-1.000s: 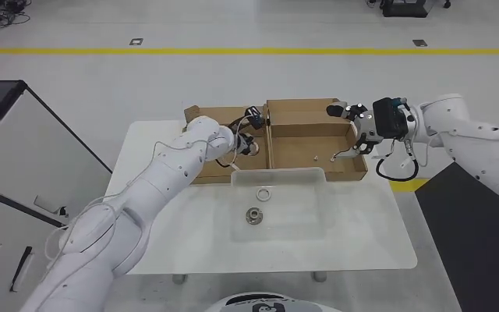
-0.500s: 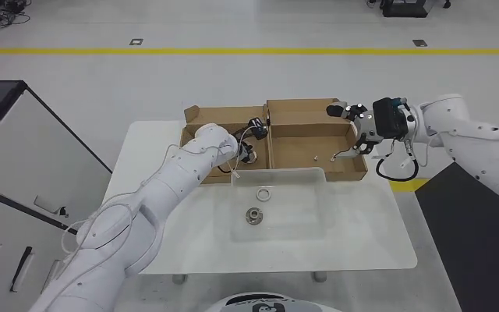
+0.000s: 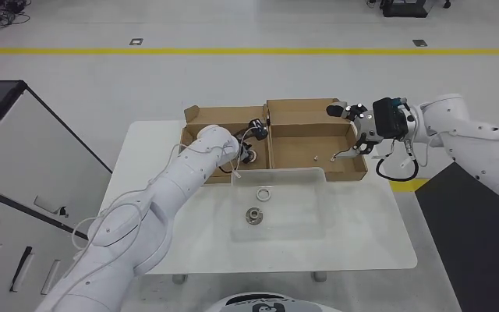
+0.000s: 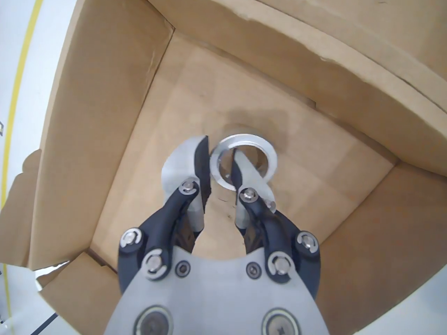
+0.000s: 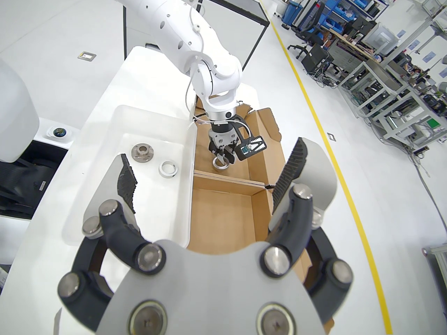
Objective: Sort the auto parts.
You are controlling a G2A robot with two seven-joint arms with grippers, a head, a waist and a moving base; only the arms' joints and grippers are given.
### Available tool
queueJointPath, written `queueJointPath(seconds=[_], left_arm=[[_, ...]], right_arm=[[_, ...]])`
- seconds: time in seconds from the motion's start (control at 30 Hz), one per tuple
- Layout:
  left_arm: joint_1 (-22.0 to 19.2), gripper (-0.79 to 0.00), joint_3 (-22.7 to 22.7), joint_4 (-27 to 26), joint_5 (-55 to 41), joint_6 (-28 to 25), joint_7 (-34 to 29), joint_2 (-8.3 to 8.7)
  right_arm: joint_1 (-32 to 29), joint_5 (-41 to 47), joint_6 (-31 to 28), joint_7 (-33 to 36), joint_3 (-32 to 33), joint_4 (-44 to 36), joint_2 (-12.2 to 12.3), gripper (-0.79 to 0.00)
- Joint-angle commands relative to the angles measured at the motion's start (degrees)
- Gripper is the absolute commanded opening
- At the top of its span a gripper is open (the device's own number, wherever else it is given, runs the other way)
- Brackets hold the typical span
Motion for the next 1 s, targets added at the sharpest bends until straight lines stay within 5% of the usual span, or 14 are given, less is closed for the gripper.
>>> queueJointPath(seconds=[0.0,0.1,0.3,0.5,0.73,0.97], left_arm=[[-0.47,-0.139,-0.23,0.73,0.08,0.13,0.53,-0.28],[-1.28,0.0,-0.77,1.54,0.23,0.71,1.53,-0.58],[-2.9,0.0,-2.45,2.65,-0.09,0.2,3.22,-0.4],[-4.68,0.0,-4.87,0.78,-1.36,-7.69,2.48,1.2],[-3.33,0.0,-11.6,-6.69,-8.81,-19.7,2.04,5.38],[4.44,0.0,-20.23,-25.63,-10.53,-19.94,-6.08,11.66]], right_arm=[[0.0,0.0,0.0,0.0,0.0,0.0,0.0,0.0],[0.0,0.0,0.0,0.0,0.0,0.0,0.0,0.0],[0.0,0.0,0.0,0.0,0.0,0.0,0.0,0.0],[0.0,0.0,0.0,0.0,0.0,0.0,0.0,0.0],[0.0,0.0,0.0,0.0,0.0,0.0,0.0,0.0],[0.0,0.0,0.0,0.0,0.0,0.0,0.0,0.0]])
